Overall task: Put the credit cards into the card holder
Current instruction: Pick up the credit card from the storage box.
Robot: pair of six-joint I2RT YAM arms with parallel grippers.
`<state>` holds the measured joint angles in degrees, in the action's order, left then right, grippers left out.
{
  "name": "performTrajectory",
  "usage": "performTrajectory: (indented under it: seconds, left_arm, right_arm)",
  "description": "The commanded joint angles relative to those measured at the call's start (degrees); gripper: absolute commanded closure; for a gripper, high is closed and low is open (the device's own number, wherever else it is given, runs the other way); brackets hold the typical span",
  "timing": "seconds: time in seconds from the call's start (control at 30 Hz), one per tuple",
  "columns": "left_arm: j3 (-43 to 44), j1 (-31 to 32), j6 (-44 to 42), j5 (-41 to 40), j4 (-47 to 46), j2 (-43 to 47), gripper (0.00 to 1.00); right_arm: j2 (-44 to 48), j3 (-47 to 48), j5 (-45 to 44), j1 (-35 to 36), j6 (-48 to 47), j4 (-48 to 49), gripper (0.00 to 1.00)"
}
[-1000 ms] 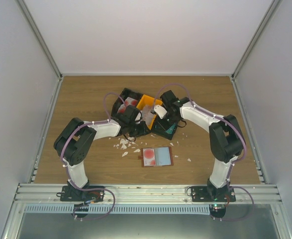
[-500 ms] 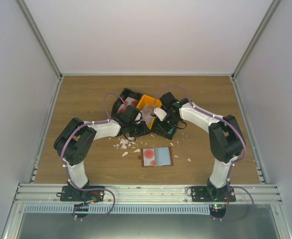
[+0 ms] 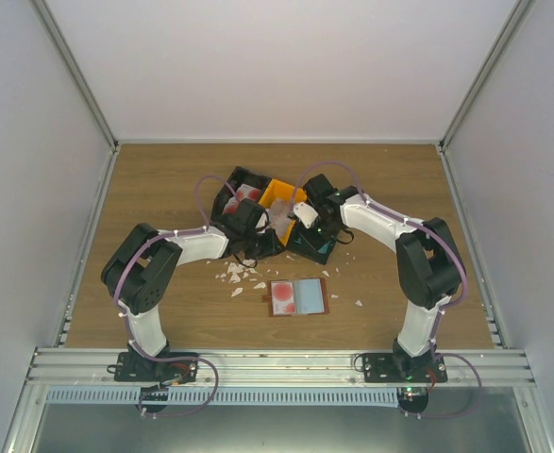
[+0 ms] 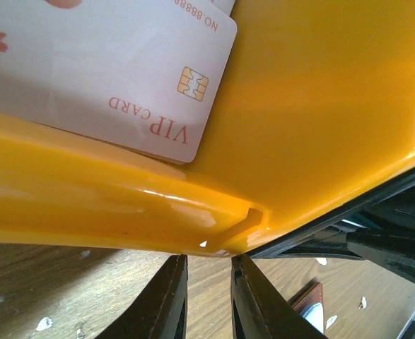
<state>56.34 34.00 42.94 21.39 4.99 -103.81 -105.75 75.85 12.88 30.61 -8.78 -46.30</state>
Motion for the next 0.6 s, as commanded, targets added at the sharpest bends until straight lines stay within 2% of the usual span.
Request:
performTrajectory:
  seconds: [0.0,0.13,0.57]
  left_arm:
    - [-0.3,-1.1,-0.7,-3.0,-1.7,1.9,0.80]
    - [-0.3,-1.1,-0.8,-3.0,-1.7,2.3,0.80]
    - [-2.3,-1.1,-0.8,-2.2,-3.9,7.4,0.75]
  right_arm:
    - [1.2,0.1,-0.9,0.5,0.2,0.8,0.87]
    - [2.5,0.3,-2.9,0.5,0.7,1.4,0.96]
    - [9.6,4.0,-9.1,0.4,7.5,0.4,1.00]
